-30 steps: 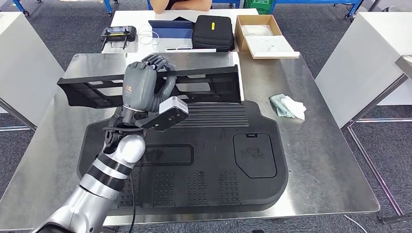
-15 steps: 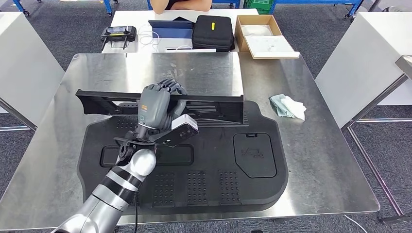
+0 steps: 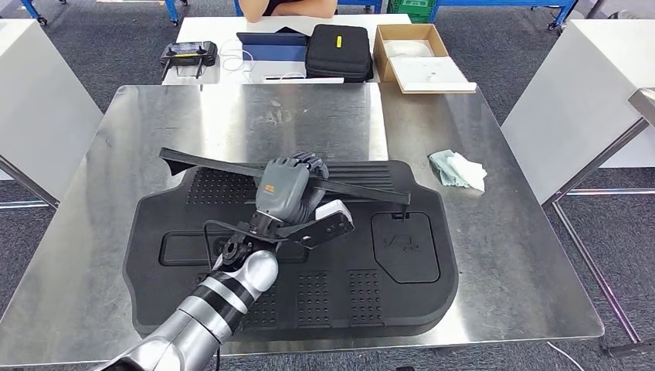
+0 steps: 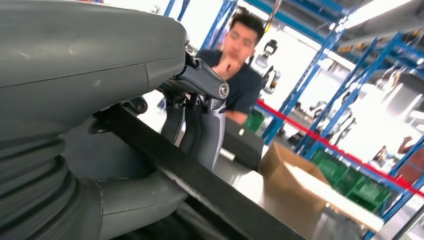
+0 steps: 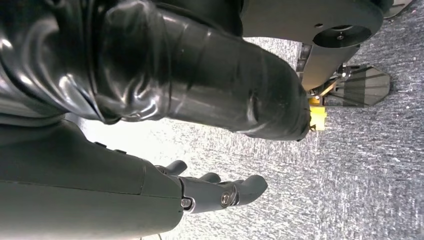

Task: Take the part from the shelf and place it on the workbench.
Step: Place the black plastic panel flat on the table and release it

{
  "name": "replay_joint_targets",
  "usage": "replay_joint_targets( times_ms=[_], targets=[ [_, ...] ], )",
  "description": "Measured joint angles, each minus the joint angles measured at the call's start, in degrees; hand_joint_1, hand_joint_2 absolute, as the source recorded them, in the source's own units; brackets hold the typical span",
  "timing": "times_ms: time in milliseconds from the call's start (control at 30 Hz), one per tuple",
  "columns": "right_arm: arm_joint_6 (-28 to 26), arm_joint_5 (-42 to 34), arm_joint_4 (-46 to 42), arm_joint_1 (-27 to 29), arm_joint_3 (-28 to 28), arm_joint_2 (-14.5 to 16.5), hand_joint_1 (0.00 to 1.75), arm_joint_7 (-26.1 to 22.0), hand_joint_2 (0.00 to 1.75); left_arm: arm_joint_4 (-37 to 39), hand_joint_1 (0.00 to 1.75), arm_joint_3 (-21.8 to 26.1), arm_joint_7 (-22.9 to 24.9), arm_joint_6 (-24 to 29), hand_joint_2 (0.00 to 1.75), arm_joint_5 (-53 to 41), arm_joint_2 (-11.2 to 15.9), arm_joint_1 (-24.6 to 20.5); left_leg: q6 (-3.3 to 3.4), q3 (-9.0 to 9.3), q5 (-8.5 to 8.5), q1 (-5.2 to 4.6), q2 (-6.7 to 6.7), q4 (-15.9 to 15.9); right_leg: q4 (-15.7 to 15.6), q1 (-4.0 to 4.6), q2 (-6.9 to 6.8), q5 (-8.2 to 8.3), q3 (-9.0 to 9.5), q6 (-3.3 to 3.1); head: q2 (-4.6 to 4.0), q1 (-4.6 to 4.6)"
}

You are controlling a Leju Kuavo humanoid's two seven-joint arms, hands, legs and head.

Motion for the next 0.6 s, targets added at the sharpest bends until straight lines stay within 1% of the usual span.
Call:
replay_joint_targets(
  times_ms=[133,300,367,433,500,600],
  targets=[
    [0.1,0.4,0.0,-0.2,0.0,0.1,0.00,0.1,0.00,3.9,1.75,-2.2,2.3,0.6,1.75,1.3,-0.8,-1.7,0.00,0.01,0.00,0.00,0.00,0.0,0.0,0.02,0.00,0.00,0.00,0.00,0.00,0.00],
    [0.1,0.5,0.0,-0.3,-0.2,0.2,0.00,0.2,0.00,7.5,1.75,-4.9,3.1,0.4,1.75,2.0,-1.2,-3.3,0.00,0.02,0.01,0.01,0.00,0.0,0.0,0.03,0.00,0.00,0.01,0.00,0.00,-0.02],
    [0.1,0.5,0.0,-0.3,-0.4,0.2,0.00,0.2,0.00,8.3,1.20,-6.3,3.7,-0.7,0.87,2.4,-1.3,-3.4,0.00,0.01,0.00,0.01,0.00,0.0,0.0,0.03,0.00,0.00,0.01,0.00,0.00,-0.01],
    [0.1,0.3,0.0,-0.3,-0.8,0.2,0.00,0.1,0.00,8.9,0.32,-7.9,4.5,-2.7,0.00,3.5,-1.3,-3.4,0.00,0.01,0.00,0.01,0.00,0.0,0.0,0.02,0.00,0.00,0.01,0.00,0.00,0.00],
    [0.1,0.1,0.0,-0.3,-1.3,0.2,0.00,-0.1,0.00,9.2,0.00,-9.3,5.4,-4.7,0.00,4.8,-1.3,-3.5,0.00,0.01,0.00,0.01,0.00,0.0,0.0,0.02,0.00,0.00,0.00,0.00,0.00,-0.01],
    [0.1,-0.1,0.0,-0.2,-2.0,0.2,0.00,-0.2,0.00,9.2,0.00,-10.3,6.6,-7.2,0.00,5.6,-1.3,-4.0,0.00,0.01,0.00,0.01,0.00,0.0,0.0,0.02,0.00,0.00,0.02,0.00,0.00,-0.01]
  ],
)
